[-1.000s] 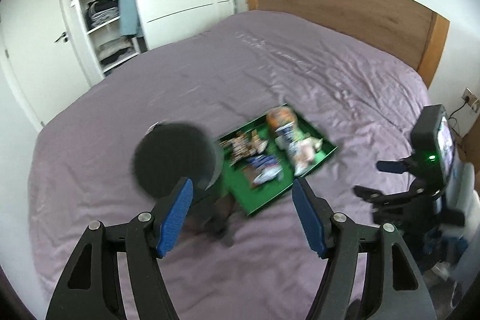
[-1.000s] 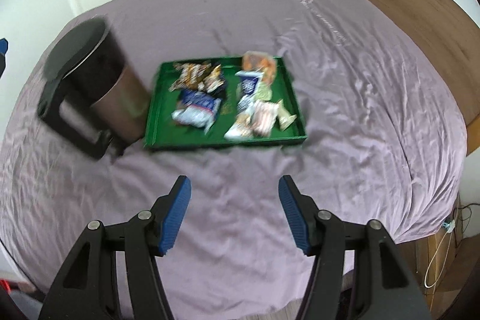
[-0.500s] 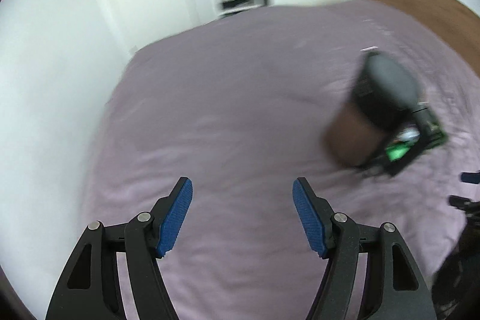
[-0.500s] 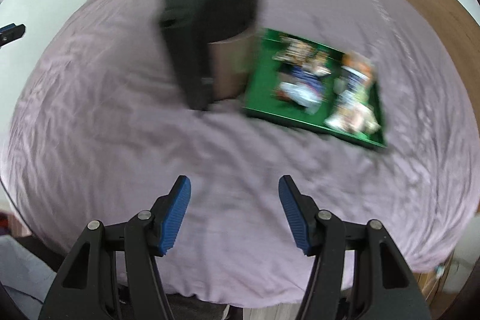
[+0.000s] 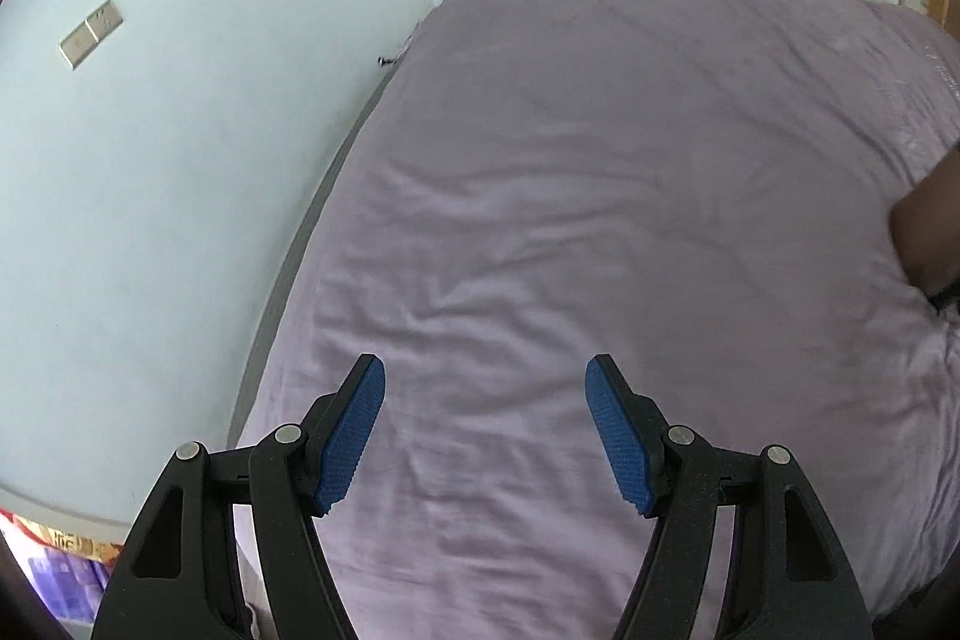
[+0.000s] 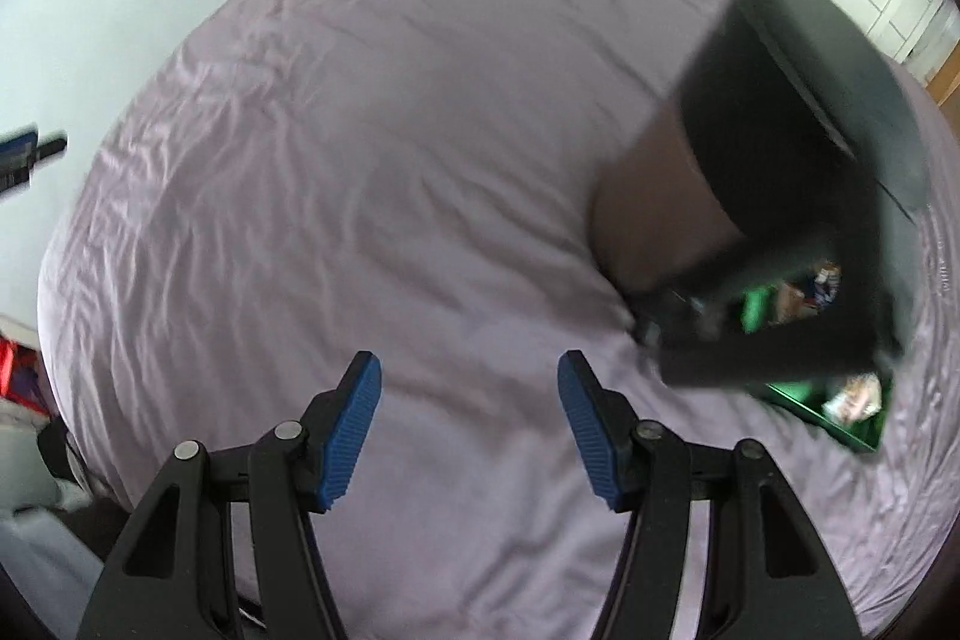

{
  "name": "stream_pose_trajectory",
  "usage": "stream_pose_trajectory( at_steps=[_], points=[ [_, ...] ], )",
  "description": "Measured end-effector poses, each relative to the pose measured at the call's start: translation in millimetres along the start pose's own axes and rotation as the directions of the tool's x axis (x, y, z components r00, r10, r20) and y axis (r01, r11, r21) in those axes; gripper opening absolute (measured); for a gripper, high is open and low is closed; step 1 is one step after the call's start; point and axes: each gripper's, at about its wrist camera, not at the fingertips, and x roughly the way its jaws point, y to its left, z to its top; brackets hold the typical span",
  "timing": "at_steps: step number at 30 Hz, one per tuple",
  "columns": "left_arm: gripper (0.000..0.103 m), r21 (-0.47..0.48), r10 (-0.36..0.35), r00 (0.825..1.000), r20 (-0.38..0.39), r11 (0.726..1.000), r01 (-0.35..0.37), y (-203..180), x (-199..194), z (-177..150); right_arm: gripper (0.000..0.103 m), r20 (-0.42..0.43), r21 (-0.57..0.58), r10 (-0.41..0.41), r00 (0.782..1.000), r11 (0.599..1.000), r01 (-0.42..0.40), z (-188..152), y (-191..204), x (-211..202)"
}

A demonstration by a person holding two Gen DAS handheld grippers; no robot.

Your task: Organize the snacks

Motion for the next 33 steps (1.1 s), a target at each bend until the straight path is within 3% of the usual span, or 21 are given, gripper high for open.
stream_pose_trajectory(
  at_steps=[1, 11, 19, 25, 27, 30, 32, 33],
  points=[
    [0.064, -0.001, 0.001, 1.0, -0.007, 1.0, -0.001, 0.5, 8.1, -1.8, 0.103, 0.004, 0.012, 0.002, 1.0, 1.0, -0.002, 6.2, 4.4, 6.1],
    [0.064, -0.03, -0.066, 0.997, -0.038, 0.997, 0.065, -17.3, 84.0, 16.1, 0.103, -0.016, 0.092, -0.012, 1.0, 0.996, 0.013, 31.9, 27.1, 84.6],
    [0.064, -0.003, -0.112, 0.994, -0.002, 0.994, 0.112, -43.1, 133.2, 33.9, 0.103, 0.059, 0.26, -0.123, 0.991, 0.96, 0.104, 26.5, -1.8, 122.4],
    [0.067, 0.021, -0.121, 0.993, -0.009, 0.992, 0.121, -50.8, 165.1, 35.0, 0.103, 0.052, 0.327, -0.183, 0.982, 0.932, 0.156, 14.8, -20.3, 147.2],
    [0.074, 0.032, -0.125, 0.992, -0.005, 0.992, 0.125, -50.8, 173.7, 31.5, 0.103, 0.047, 0.325, -0.184, 0.982, 0.932, 0.16, 9.2, -22.8, 157.1],
    [0.087, 0.046, -0.117, 0.993, 0.035, 0.992, 0.115, -49.2, 180.3, 25.8, 0.103, 0.105, 0.326, -0.167, 0.98, 0.937, 0.124, 1.9, -25.3, 166.7],
    [0.102, 0.025, -0.113, 0.993, 0.043, 0.993, 0.112, -44.3, 188.4, 22.9, 0.103, 0.137, 0.319, -0.174, 0.975, 0.94, 0.123, -1.8, -25.7, 168.7],
    [0.102, -0.003, -0.132, 0.99, 0.041, 0.991, 0.132, -39.9, 194.5, 21.8, 0.103, 0.146, 0.318, -0.177, 0.973, 0.94, 0.123, -2.9, -25.3, 168.5]
  ],
)
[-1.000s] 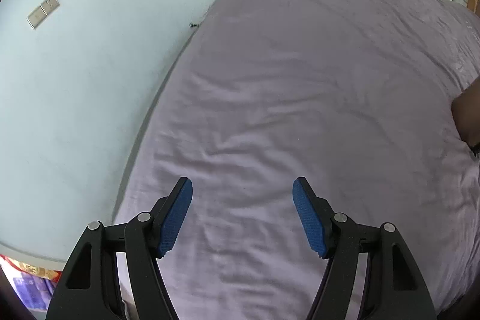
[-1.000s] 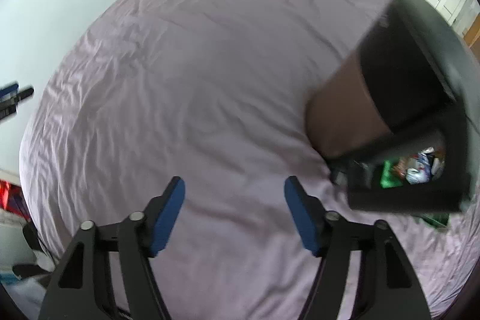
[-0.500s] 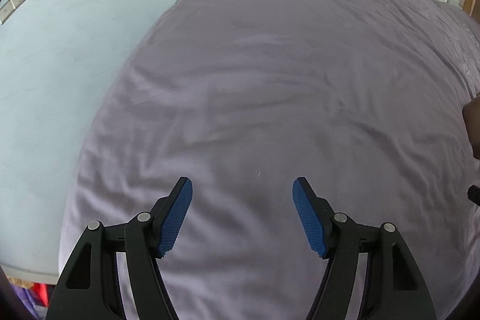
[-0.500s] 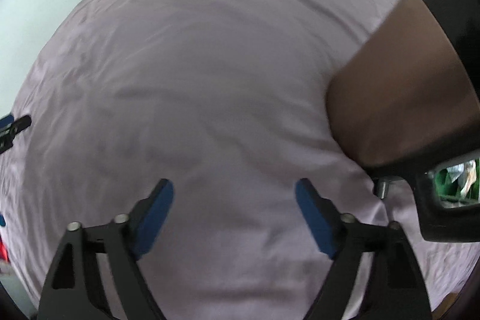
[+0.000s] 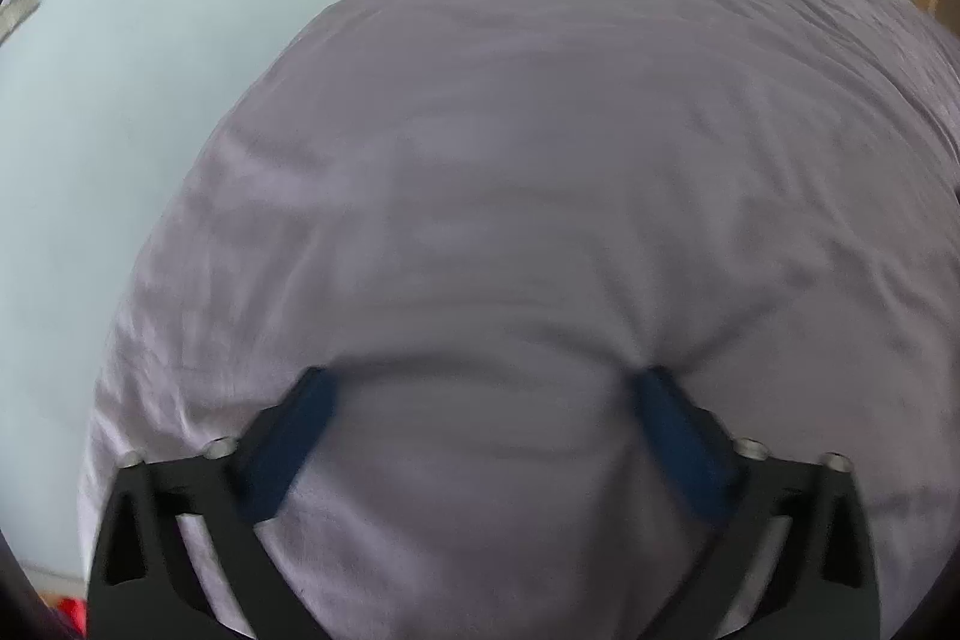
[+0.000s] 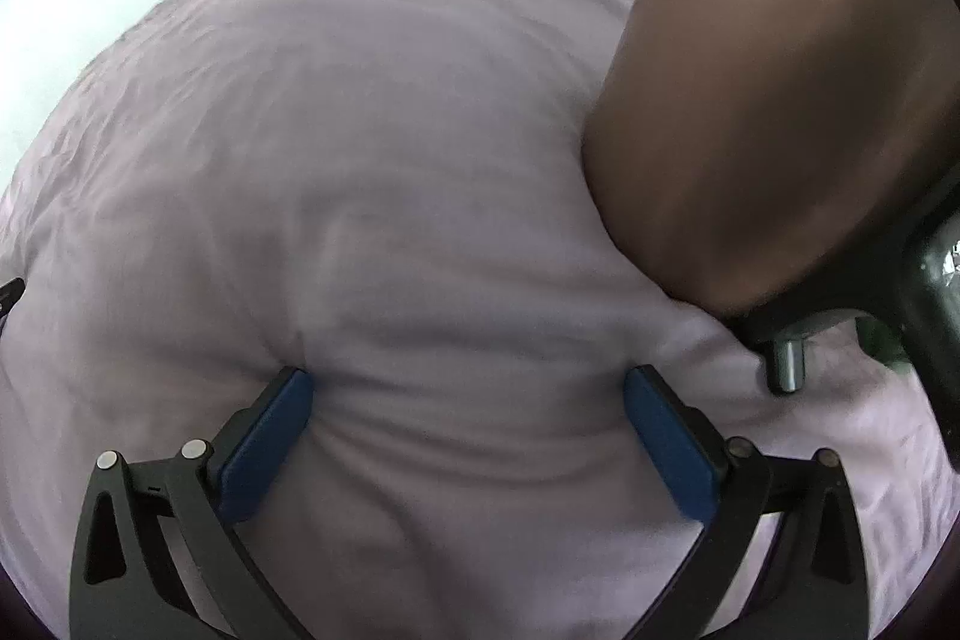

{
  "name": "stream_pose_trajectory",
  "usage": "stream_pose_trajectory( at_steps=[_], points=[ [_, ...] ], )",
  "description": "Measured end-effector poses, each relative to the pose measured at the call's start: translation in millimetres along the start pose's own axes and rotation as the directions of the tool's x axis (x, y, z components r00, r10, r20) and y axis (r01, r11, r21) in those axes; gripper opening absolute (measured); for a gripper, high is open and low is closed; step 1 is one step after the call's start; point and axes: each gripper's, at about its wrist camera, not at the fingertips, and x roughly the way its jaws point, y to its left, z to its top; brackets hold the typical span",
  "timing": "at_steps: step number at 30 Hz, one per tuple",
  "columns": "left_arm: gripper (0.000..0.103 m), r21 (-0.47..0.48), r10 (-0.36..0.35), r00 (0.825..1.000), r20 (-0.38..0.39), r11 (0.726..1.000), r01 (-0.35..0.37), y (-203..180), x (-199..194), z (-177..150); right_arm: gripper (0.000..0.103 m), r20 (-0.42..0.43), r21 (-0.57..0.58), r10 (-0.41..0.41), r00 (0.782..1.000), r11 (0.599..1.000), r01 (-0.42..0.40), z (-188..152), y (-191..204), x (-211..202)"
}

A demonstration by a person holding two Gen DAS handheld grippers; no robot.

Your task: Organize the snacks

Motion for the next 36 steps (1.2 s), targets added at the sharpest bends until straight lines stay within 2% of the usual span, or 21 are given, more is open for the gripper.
stream_pose_trajectory(
  at_steps=[11, 16, 28, 36],
  points=[
    [0.102, -0.036, -0.033, 0.999, 0.038, 0.999, 0.034, 6.7, 3.6, -11.4, 0.103, 0.062, 0.033, 0.04, 0.997, 0.999, -0.042, -15.2, -10.1, -4.8],
    [0.102, -0.05, -0.016, 0.999, 0.04, 0.999, 0.018, 4.2, 1.6, -11.8, 0.103, 0.067, 0.038, 0.044, 0.997, 0.998, -0.046, -25.0, -20.9, -14.5],
    [0.102, -0.078, -0.053, 0.997, 0.057, 0.995, 0.057, 10.7, 2.9, -15.7, 0.103, 0.072, 0.039, 0.046, 0.996, 0.998, -0.049, -17.2, -13.5, -11.7],
    [0.102, -0.07, -0.032, 0.998, 0.057, 0.997, 0.036, 6.0, 3.9, -13.0, 0.103, 0.069, 0.028, 0.041, 0.997, 0.999, -0.043, -14.4, -12.3, -12.0]
  ],
)
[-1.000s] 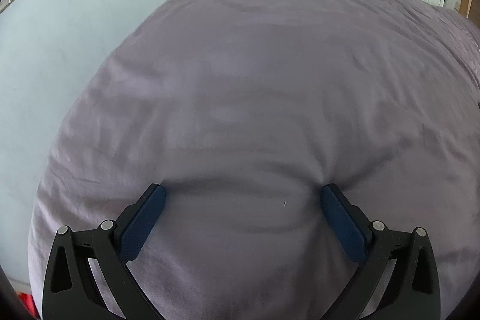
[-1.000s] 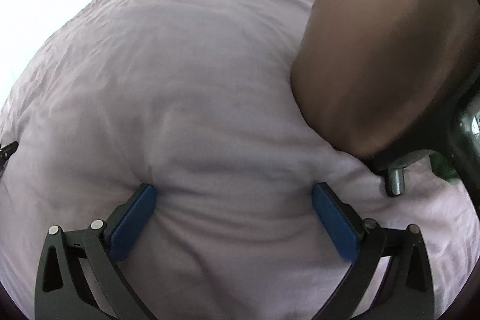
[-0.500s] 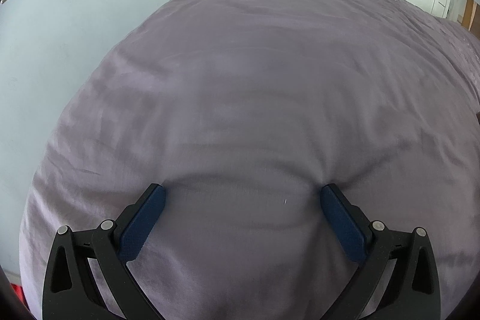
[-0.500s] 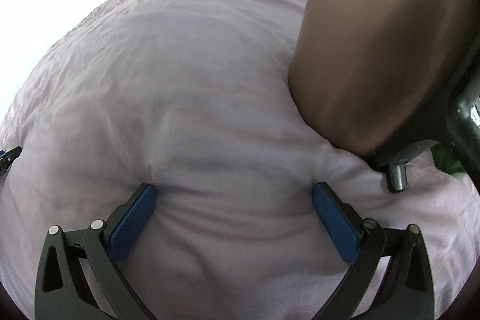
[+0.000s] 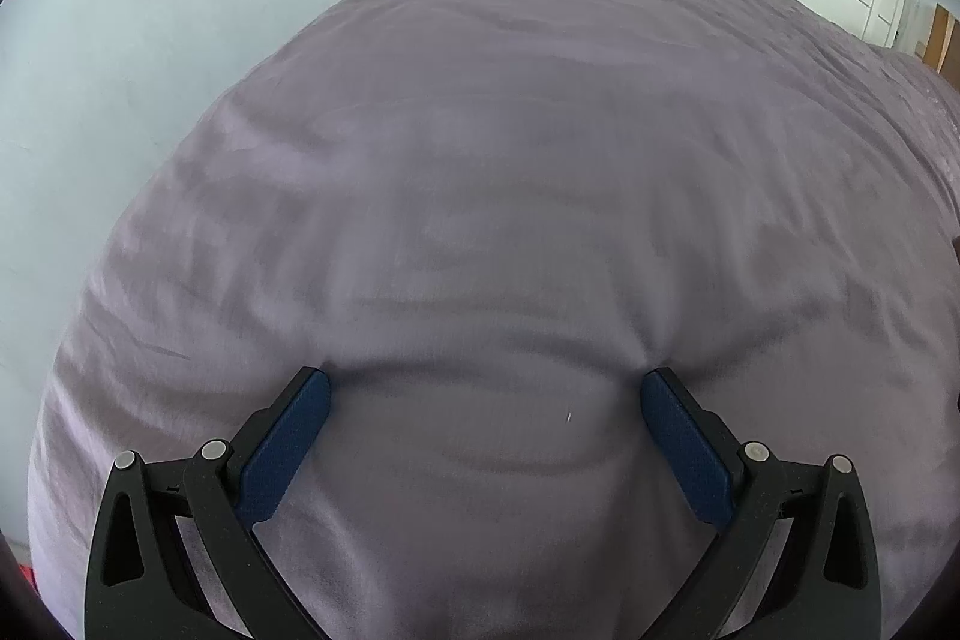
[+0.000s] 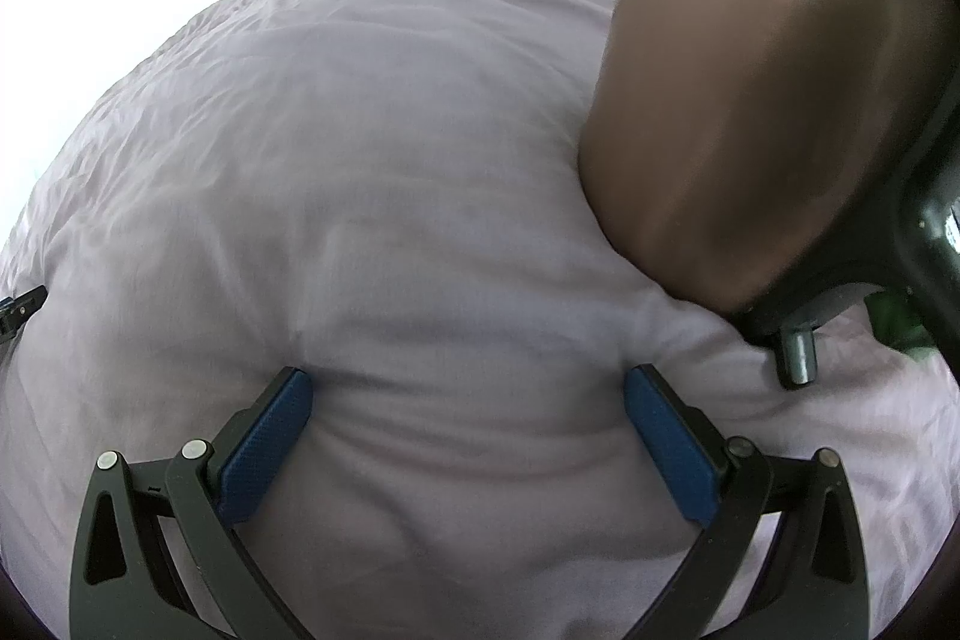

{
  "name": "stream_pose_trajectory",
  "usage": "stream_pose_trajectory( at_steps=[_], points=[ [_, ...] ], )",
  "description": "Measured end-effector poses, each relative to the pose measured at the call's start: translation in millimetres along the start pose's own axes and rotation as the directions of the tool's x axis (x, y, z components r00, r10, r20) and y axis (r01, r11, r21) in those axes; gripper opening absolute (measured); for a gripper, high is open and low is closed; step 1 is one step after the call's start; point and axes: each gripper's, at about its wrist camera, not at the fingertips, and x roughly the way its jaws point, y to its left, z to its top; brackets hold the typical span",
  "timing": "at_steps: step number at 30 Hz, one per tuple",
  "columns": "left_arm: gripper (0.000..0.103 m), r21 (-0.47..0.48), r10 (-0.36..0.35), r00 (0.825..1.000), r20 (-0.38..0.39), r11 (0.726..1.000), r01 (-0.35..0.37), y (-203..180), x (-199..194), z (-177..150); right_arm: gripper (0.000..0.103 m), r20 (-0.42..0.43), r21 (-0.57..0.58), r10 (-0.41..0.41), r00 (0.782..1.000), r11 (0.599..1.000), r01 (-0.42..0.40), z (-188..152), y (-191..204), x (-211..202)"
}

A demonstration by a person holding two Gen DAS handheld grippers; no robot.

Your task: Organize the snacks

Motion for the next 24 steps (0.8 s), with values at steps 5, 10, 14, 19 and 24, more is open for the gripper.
stream_pose_trajectory(
  at_steps=[5, 10, 14, 19, 24],
  points=[
    [0.102, -0.012, -0.028, 0.999, -0.037, 1.0, 0.027, 2.8, 5.3, 5.3, 0.103, 0.009, 0.003, 0.017, 1.0, 1.0, -0.017, 0.8, -2.1, 0.6],
    [0.102, 0.036, 0.047, 0.998, 0.04, 0.998, -0.049, -16.6, -26.0, -5.0, 0.103, 0.006, -0.024, 0.093, 0.996, 0.995, -0.092, -7.3, -10.3, -20.6],
    [0.102, 0.076, 0.017, 0.991, 0.134, 0.997, -0.027, -60.5, -77.6, -23.1, 0.103, 0.084, 0.02, 0.16, 0.983, 0.986, -0.163, -26.1, -29.1, -63.3],
    [0.102, 0.138, -0.104, 0.973, 0.206, 0.988, 0.077, -150.9, -145.6, -52.8, 0.103, 0.105, 0.075, 0.07, 0.992, 0.994, -0.078, -57.2, -69.6, -112.2],
    [0.102, 0.197, -0.269, 0.947, 0.178, 0.952, 0.233, -239.0, -181.5, -74.6, 0.103, 0.12, 0.093, -0.093, 0.988, 0.992, 0.082, -78.1, -125.3, -149.7]
  ],
)
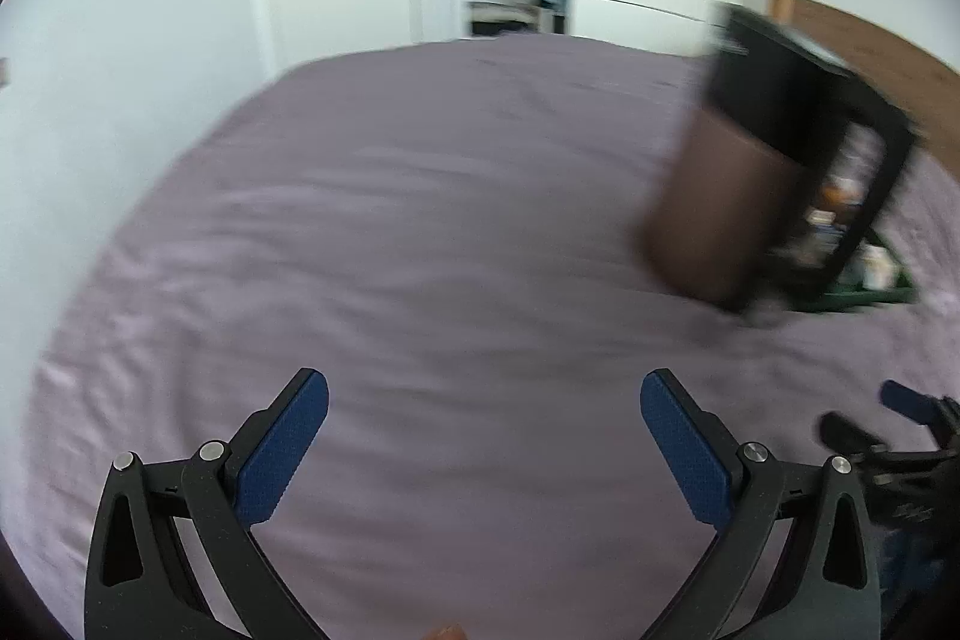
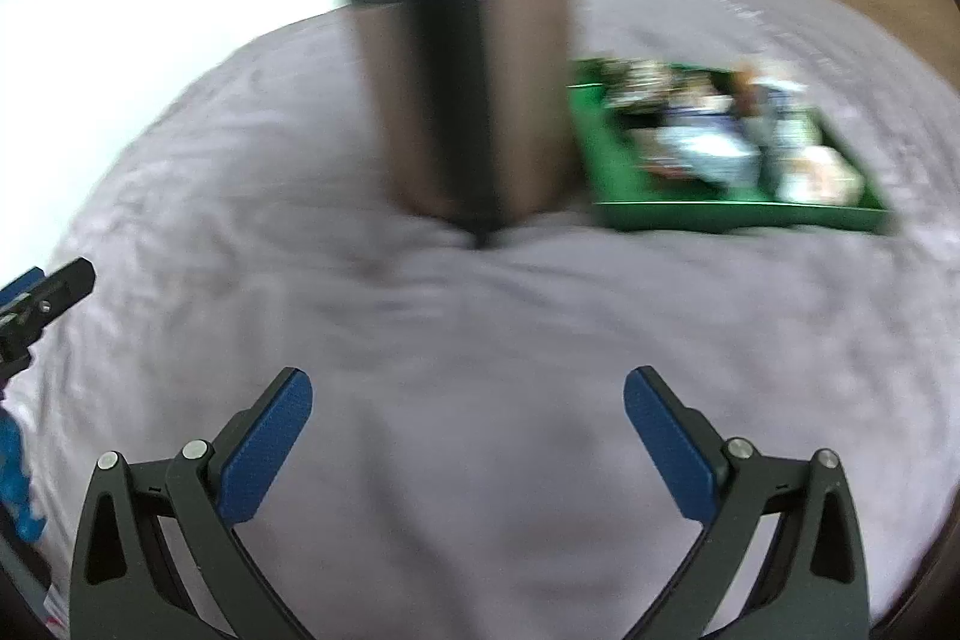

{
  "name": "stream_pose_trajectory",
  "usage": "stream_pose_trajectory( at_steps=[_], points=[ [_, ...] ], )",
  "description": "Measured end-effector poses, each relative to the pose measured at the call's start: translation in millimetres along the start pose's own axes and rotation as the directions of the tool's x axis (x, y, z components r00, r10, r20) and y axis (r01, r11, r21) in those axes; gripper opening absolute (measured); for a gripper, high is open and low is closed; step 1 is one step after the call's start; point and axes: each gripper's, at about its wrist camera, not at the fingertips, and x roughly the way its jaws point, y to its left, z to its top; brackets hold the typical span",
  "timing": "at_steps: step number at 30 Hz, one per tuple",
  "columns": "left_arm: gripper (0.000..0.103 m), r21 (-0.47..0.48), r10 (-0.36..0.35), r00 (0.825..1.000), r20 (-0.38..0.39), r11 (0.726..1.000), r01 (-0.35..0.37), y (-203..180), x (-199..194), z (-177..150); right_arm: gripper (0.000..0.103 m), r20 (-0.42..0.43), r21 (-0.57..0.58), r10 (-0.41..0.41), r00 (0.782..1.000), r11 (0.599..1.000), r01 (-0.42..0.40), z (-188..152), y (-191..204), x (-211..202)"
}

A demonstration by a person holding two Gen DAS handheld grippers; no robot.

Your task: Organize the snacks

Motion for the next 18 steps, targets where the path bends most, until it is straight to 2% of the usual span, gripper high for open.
stream_pose_trajectory(
  at_steps=[3, 7, 13, 18],
  points=[
    [0.102, 0.023, -0.037, 0.998, -0.052, 0.999, 0.038, -46.6, 8.1, -1.0, 0.103, 0.024, 0.028, -0.065, 0.998, 0.998, 0.064, -3.2, -33.1, -12.4],
    [0.102, 0.089, -0.027, 0.996, -0.083, 0.995, 0.034, -96.6, 17.4, -4.8, 0.103, 0.032, 0.077, -0.105, 0.994, 0.992, 0.102, -0.1, -71.0, -14.7],
    [0.102, 0.137, -0.078, 0.991, -0.108, 0.986, 0.093, -141.7, 25.4, -6.6, 0.103, 0.014, 0.123, -0.131, 0.991, 0.984, 0.128, 2.1, -103.7, -2.8],
    [0.102, 0.156, -0.094, 0.989, -0.116, 0.981, 0.111, -158.7, 28.1, -11.8, 0.103, 0.012, 0.13, -0.141, 0.99, 0.982, 0.138, 1.9, -115.1, 1.7]
  ],
)
